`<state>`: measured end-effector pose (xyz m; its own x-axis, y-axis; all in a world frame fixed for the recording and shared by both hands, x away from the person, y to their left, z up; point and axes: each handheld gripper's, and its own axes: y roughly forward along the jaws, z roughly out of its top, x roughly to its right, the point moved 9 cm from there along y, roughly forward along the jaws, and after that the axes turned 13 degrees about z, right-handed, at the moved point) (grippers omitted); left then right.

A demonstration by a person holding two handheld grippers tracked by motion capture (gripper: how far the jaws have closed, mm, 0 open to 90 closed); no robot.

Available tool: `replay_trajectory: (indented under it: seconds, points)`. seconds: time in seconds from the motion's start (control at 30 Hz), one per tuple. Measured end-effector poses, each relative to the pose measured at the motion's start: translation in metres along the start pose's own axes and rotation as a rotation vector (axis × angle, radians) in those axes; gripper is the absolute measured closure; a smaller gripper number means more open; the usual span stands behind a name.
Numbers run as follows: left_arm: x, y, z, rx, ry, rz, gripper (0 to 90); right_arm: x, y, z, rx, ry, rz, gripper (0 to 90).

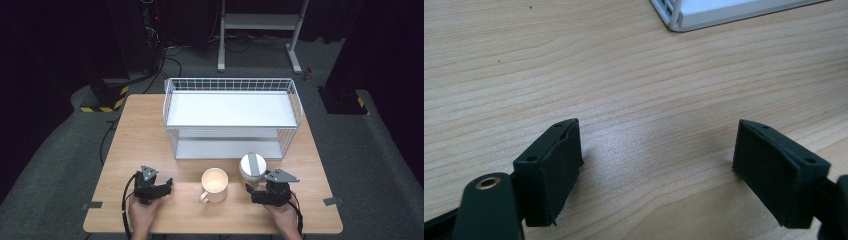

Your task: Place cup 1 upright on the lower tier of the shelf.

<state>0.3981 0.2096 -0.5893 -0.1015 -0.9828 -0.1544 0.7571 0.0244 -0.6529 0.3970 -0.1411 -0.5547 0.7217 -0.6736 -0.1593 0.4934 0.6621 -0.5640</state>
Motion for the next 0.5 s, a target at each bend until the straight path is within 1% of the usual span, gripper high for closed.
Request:
replay_trajectory:
  seconds: [0.13,0.23,0.33,0.5]
  points:
    - [0.0,0.0,0.0,-0.003,0.0,0.001,19.9,0.001,0.006,0.004,-0.006,-0.016,-0.006,9.3]
    - [0.0,0.0,0.0,-0.002,0.0,0.001,19.9,0.001,0.008,0.007,-0.002,-0.014,-0.009,9.3]
    - [0.0,0.0,0.0,-0.003,0.0,0.001,19.9,0.001,0.012,0.009,-0.008,-0.025,-0.012,9.3]
    - [0.0,0.0,0.0,-0.003,0.0,0.001,19.9,0.002,0.018,0.011,-0.007,-0.015,-0.016,9.6]
